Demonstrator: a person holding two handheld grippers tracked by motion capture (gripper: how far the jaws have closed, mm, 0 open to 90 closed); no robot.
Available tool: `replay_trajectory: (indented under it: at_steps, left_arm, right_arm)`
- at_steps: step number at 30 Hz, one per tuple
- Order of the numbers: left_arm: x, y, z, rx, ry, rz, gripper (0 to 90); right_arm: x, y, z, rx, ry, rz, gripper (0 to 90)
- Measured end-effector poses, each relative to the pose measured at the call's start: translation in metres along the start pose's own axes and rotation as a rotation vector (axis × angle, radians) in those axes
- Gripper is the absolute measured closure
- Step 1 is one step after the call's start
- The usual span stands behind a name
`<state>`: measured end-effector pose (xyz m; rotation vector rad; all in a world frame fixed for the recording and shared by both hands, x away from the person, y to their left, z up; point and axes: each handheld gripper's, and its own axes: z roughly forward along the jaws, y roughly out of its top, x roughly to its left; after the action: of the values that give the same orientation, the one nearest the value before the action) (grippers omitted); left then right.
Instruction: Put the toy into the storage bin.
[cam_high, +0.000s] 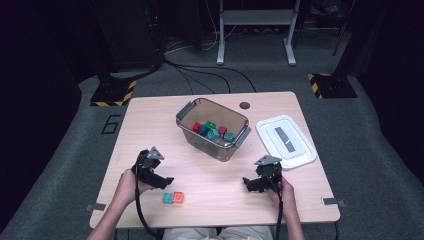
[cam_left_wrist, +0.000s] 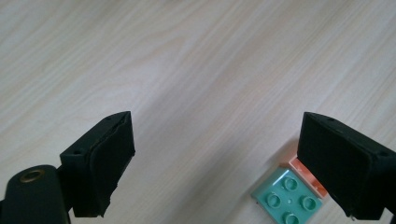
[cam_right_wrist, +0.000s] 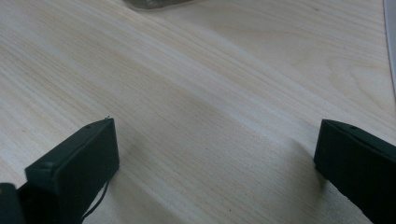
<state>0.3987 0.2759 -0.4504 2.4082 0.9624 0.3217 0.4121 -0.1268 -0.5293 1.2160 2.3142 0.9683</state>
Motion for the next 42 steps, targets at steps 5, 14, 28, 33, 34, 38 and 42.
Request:
replay_trajectory:
  at_steps: [5,14,28,33,34,38,42]
  left_arm:
    - [-0.011,-0.010,0.009,0.020,-0.030,0.014,10.2]
    - [-0.025,-0.015,0.020,0.036,-0.099,0.071,8.2]
    - [-0.033,-0.012,0.041,0.087,-0.087,0.109,9.7]
    - [-0.028,-0.008,0.046,0.102,-0.058,0.115,14.5]
    - [-0.028,-0.007,0.047,0.105,-0.061,0.112,14.4]
    - [-0.030,-0.006,0.048,0.109,-0.055,0.101,13.4]
    - [-0.031,-0.007,0.048,0.111,-0.052,0.090,13.8]
  right_arm:
    - [0.000,0.000,0.000,0.000,0.000,-0.001,0.0]
    - [0.000,0.000,0.000,-0.001,0.000,-0.003,0.0]
    - [0.000,0.000,0.000,0.000,0.000,0.000,0.0]
    - [0.000,0.000,0.000,0.000,0.000,0.000,0.0]
    - [0.000,0.000,0.000,0.000,0.000,0.000,0.0]
    - [0.000,0.000,0.000,-0.001,0.000,-0.003,0.0]
    - [0.000,0.000,0.000,0.000,0.000,0.000,0.0]
